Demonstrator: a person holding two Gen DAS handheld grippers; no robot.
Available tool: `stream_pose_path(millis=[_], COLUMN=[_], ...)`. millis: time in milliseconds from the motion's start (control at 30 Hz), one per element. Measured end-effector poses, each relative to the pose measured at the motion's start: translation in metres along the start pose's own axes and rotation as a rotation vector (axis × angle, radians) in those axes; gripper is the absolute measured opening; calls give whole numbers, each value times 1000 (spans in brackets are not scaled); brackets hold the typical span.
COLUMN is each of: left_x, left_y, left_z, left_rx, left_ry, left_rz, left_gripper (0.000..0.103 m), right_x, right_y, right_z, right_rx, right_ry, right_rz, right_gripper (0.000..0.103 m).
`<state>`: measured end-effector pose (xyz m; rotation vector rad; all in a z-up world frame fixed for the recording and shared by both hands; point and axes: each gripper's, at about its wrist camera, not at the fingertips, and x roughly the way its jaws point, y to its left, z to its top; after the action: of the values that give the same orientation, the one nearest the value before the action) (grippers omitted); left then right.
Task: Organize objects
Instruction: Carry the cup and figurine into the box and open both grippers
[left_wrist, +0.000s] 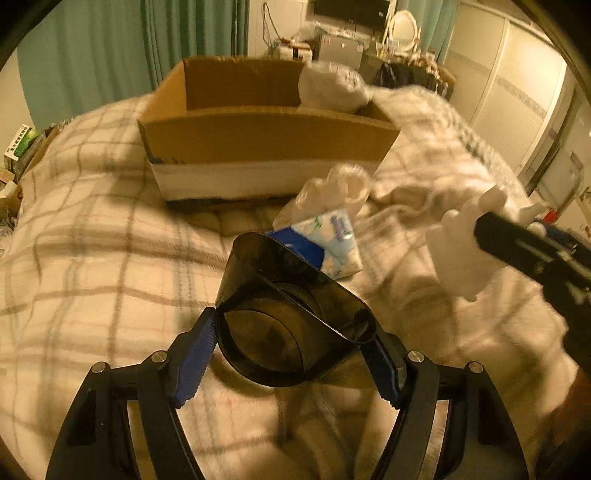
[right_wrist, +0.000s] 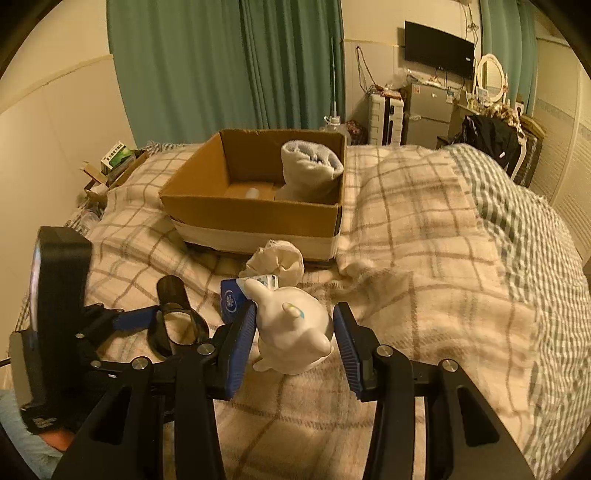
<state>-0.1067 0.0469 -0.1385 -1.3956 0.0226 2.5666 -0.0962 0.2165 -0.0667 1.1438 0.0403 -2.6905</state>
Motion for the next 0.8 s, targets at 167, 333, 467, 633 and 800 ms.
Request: stream_pose_path(millis=[167, 333, 467, 633, 800], left_x=[-36, -63, -85, -100, -100], left_y=[10, 11, 22, 29, 32], left_z=[10, 33, 58, 89, 126], left_rx=[-29, -19, -22, -4, 25], left_ry=[-66, -125, -177, -236, -280], left_rz=[-33, -54, -52, -12, 27], left_gripper=[76, 76, 76, 76, 76], right_x=[-17, -35, -49, -56, -47], right_y=[6, 14, 24, 30, 29], right_z=[6, 22, 44, 79, 120], right_rx=[-15, -57, -110, -145, -156], right_ry=[-23, -60, -106, -158, -194], right_rz=[-3, -6, -24, -28, -21], right_gripper=[43, 43, 43, 43, 43])
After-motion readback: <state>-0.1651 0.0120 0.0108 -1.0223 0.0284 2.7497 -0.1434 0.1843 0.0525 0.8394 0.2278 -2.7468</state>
